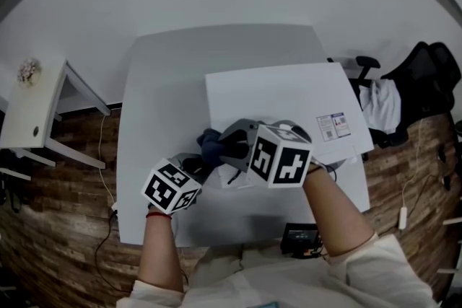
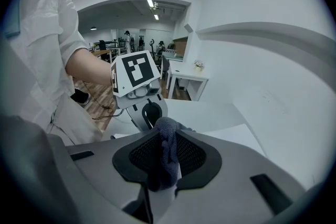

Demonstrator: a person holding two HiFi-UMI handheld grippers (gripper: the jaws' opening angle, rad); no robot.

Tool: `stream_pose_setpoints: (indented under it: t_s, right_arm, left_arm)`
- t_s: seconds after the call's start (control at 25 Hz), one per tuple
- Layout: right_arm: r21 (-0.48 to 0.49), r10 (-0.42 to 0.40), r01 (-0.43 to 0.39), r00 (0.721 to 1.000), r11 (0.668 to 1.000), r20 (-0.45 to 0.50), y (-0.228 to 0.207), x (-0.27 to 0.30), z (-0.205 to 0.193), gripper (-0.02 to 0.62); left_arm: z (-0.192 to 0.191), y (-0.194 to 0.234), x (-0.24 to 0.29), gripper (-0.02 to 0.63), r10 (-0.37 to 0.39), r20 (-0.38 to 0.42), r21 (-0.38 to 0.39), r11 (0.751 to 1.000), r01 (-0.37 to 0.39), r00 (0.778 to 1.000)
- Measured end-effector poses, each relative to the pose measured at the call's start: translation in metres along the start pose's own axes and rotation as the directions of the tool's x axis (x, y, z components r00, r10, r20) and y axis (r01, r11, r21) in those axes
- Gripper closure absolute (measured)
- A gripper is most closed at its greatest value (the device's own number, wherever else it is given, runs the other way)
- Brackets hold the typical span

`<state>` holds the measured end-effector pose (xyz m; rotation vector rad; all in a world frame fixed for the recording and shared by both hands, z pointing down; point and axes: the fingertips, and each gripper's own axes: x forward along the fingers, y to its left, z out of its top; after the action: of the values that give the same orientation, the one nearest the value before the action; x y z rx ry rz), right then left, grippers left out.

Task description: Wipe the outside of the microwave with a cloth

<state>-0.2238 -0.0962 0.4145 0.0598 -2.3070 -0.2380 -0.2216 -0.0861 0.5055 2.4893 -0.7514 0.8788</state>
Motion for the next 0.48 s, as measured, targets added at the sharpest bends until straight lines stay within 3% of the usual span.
stream_pose_setpoints:
  t_s: [0.48]
  right_arm:
    - [0.044,-0.067,0.067,0.998,0.997,0.012,-0.056,0.011,-0.001,0.501]
  left_arm:
    - [0.028,0.055,0.015,0.591,0.078,-0.004,-0.007,0.997,-0.078,0.997]
